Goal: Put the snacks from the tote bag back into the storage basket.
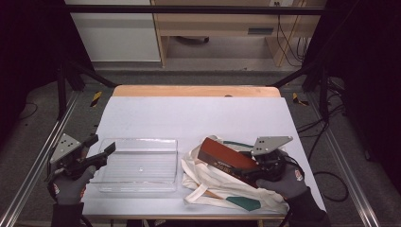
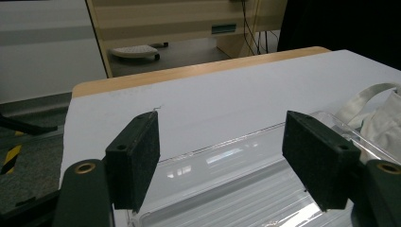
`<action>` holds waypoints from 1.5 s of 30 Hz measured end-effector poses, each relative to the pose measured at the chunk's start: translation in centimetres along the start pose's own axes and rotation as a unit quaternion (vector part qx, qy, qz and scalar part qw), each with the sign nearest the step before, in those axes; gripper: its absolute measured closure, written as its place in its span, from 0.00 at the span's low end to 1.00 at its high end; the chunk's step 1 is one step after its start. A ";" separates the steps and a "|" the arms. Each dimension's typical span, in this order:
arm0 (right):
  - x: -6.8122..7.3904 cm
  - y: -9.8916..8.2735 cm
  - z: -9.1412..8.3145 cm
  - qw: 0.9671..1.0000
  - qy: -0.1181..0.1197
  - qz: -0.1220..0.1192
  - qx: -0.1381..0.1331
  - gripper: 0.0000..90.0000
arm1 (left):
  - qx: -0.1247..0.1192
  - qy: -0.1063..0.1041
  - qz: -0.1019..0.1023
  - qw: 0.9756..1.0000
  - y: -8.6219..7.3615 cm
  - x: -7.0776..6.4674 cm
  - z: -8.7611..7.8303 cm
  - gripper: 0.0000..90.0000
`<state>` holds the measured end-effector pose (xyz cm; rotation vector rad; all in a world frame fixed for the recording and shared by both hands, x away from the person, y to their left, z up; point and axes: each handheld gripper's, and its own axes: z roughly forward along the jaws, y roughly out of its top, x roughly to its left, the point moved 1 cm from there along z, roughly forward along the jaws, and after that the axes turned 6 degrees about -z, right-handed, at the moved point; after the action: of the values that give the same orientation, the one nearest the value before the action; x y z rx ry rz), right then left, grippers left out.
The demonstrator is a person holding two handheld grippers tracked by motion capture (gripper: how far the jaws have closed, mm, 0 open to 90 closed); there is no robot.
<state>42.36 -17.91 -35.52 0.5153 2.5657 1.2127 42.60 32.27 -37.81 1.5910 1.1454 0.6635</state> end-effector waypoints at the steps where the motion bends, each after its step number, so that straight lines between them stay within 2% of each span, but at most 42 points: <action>1: 0.0 0.3 0.3 1.000 0.004 -0.002 -0.001 0.48 | 0.000 0.001 0.000 1.000 0.0 0.2 0.0 0.31; 10: 0.2 2.9 2.2 1.000 0.019 -0.024 -0.006 0.48 | 0.000 0.008 -0.003 1.000 -0.1 0.8 -0.1 0.29; 19: 0.1 5.5 4.8 0.998 0.035 -0.045 -0.006 0.48 | -0.006 0.011 -0.009 1.000 -0.1 1.3 -0.4 0.28; 32: 0.3 8.4 6.9 0.996 0.051 -0.071 -0.010 0.48 | -0.006 0.015 -0.013 1.000 -0.2 1.9 -0.6 0.28; 45: 0.8 11.4 10.4 0.991 0.082 -0.104 -0.002 0.48 | -0.011 0.024 -0.026 0.999 -0.3 3.2 -1.1 0.28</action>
<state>47.88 -3.68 -33.14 0.1477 2.6695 1.2324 42.81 35.61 -38.13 1.5286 1.2057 0.6822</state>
